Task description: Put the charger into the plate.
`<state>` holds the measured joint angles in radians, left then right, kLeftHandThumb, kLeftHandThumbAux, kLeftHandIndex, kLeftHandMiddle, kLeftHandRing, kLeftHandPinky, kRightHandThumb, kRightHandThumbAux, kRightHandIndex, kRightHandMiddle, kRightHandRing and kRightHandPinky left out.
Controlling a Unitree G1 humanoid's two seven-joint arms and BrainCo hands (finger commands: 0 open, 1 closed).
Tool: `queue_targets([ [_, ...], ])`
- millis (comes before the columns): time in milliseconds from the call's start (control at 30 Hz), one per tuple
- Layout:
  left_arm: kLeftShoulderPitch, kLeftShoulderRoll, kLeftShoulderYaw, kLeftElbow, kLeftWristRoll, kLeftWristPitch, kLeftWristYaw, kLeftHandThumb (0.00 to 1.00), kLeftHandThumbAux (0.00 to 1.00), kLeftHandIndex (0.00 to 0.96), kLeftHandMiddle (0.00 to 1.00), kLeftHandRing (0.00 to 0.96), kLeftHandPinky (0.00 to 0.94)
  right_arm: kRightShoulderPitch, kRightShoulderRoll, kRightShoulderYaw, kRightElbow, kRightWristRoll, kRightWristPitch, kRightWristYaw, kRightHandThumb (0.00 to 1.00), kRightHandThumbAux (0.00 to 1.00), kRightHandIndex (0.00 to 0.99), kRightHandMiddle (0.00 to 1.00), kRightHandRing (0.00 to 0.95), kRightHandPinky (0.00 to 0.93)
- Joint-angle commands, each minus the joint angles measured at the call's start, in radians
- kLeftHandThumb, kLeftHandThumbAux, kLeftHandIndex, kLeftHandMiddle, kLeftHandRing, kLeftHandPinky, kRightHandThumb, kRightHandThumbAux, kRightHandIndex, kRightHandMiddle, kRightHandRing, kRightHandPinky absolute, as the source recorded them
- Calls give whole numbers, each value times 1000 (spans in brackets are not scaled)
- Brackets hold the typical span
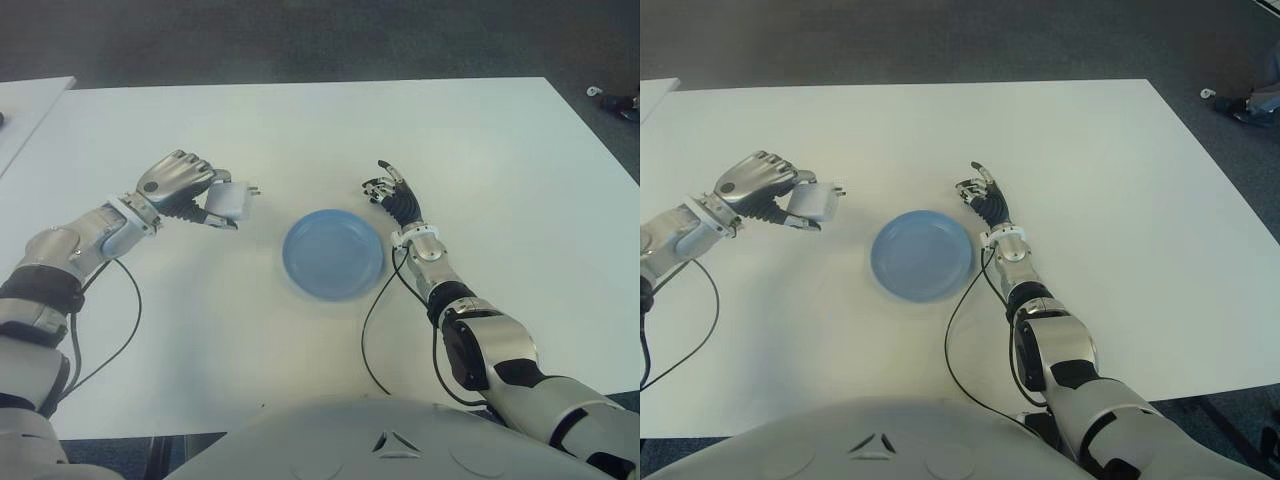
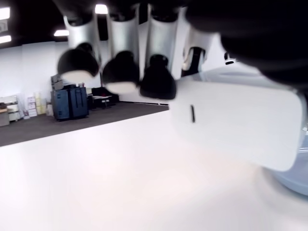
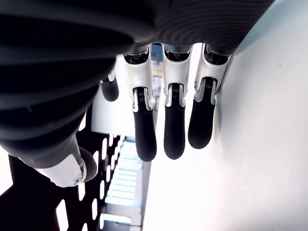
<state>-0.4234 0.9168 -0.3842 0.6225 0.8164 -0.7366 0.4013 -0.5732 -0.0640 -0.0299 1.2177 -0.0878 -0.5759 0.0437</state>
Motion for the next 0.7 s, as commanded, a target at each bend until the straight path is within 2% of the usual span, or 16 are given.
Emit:
queue_targets([
  [33, 24, -40, 16, -37, -7, 35, -25, 437, 633, 782, 873, 856, 836, 60, 4, -10, 60, 7, 105, 6, 0, 644, 66, 409, 383, 287],
  [333, 33, -80, 29, -60, -9, 56, -30, 476, 633, 757, 860, 841, 829, 58, 6, -27, 60, 14, 111, 11, 0, 645, 68, 407, 381, 293],
  [567, 19, -112, 28, -76, -9, 81, -52, 470, 630, 765, 863, 843, 827, 57, 6, -36, 60, 17, 111, 14, 0, 635, 70, 404, 381, 300],
  [700, 13, -153, 27, -97, -25, 114, -92, 485, 643, 740, 847, 830, 809, 54, 7, -40, 61, 19, 116, 16, 0, 632, 67, 403, 379, 294],
])
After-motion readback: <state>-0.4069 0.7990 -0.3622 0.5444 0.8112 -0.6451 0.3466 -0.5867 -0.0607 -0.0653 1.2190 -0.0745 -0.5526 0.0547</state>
